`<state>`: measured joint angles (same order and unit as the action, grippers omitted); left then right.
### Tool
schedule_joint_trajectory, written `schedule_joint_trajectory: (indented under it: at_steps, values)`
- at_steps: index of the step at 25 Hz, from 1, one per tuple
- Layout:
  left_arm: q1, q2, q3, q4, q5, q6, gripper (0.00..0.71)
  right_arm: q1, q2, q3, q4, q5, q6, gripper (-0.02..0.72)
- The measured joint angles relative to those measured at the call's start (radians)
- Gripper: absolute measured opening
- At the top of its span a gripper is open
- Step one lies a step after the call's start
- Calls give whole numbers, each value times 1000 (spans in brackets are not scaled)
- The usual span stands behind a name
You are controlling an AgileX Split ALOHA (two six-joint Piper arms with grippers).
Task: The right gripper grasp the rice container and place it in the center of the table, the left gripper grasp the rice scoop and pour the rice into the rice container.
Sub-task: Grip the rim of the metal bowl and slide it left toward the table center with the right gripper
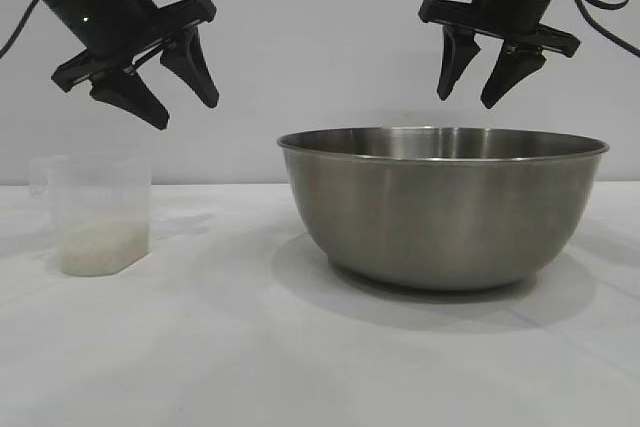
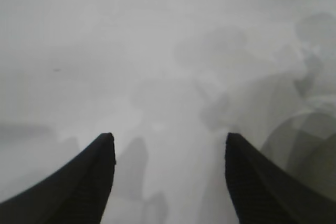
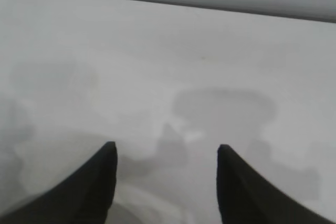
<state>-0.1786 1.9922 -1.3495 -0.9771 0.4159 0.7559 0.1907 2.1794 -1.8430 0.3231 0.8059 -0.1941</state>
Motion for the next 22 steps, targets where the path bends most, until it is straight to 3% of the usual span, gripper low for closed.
schedule_joint_trajectory:
  at_steps: [8,12,16,22]
  values:
    - [0,0,0,0,0,2,402,0,0,0,-4,0,0,405]
    - [0,0,0,0,0,2,402,0,-6,0,-59,30,0,405]
    - [0,0,0,0,0,2,402,0,-53,0,-92,146,0,405]
    - [0,0,0,0,0,2,402,0,-119,-1,-96,357,4,405]
